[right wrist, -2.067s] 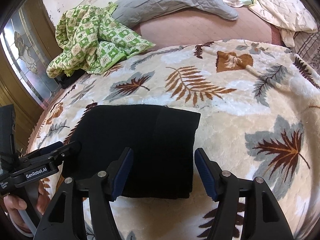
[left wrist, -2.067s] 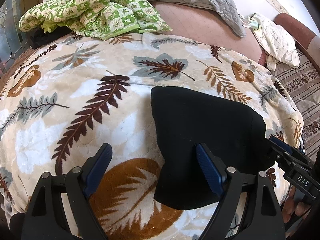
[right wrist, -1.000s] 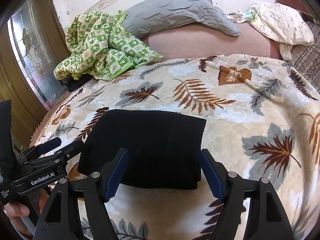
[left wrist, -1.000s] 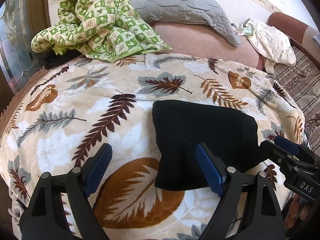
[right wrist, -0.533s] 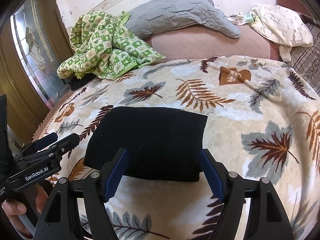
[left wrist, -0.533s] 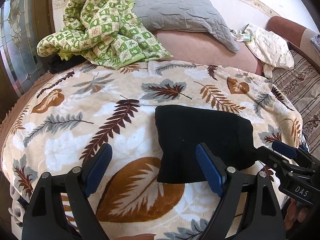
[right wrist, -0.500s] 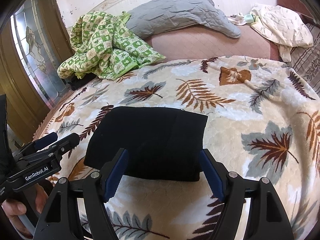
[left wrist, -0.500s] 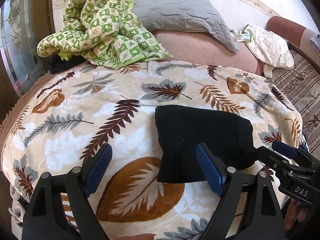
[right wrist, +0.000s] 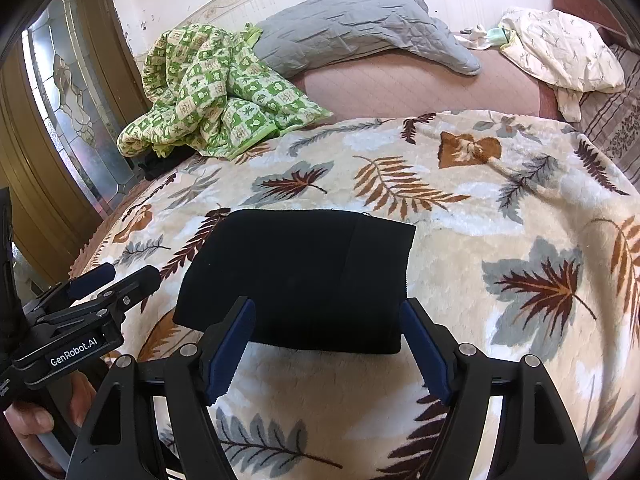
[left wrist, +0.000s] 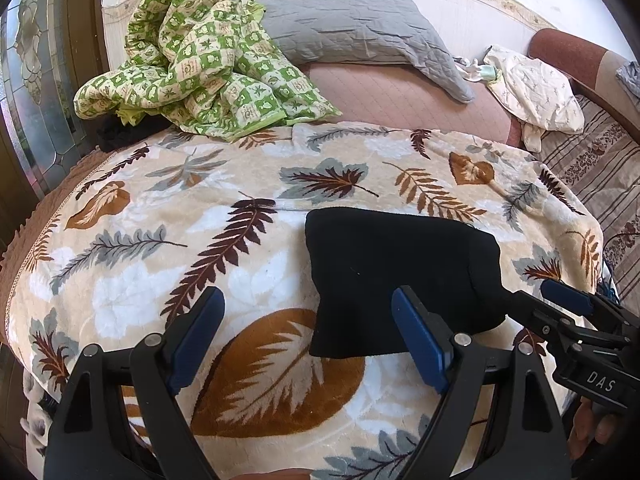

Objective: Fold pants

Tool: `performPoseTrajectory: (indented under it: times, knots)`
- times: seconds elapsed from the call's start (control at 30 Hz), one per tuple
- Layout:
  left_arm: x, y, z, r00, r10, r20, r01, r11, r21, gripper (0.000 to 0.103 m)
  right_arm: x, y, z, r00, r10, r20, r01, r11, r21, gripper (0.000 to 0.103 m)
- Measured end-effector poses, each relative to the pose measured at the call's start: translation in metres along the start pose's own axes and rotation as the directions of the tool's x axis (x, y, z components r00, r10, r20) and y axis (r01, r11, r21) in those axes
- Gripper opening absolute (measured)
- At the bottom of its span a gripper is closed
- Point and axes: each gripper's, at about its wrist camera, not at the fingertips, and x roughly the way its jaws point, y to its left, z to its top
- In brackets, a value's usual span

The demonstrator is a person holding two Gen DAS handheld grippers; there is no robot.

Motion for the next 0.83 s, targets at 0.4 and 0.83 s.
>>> performPoseTrajectory:
  times: [0.4,0.83]
  knots:
    - [0.0033,0.0044,-0.0029,1.000,-0.002,-0.008,0.002,1.000,-0.017,0.086,-0.0005,0.0011,-0.0029,1.000,0.004,-0.003,-0.004,1.000,0.003,0.078]
    - [0.0049,0.0018,-0.0060,1.000,-0.020,-0.006,0.020,1.000,-0.008,0.086,0.0056,-0.0009,-0.0032,1.000,0.000,-0.014,0.000,1.000,0.007,0.078]
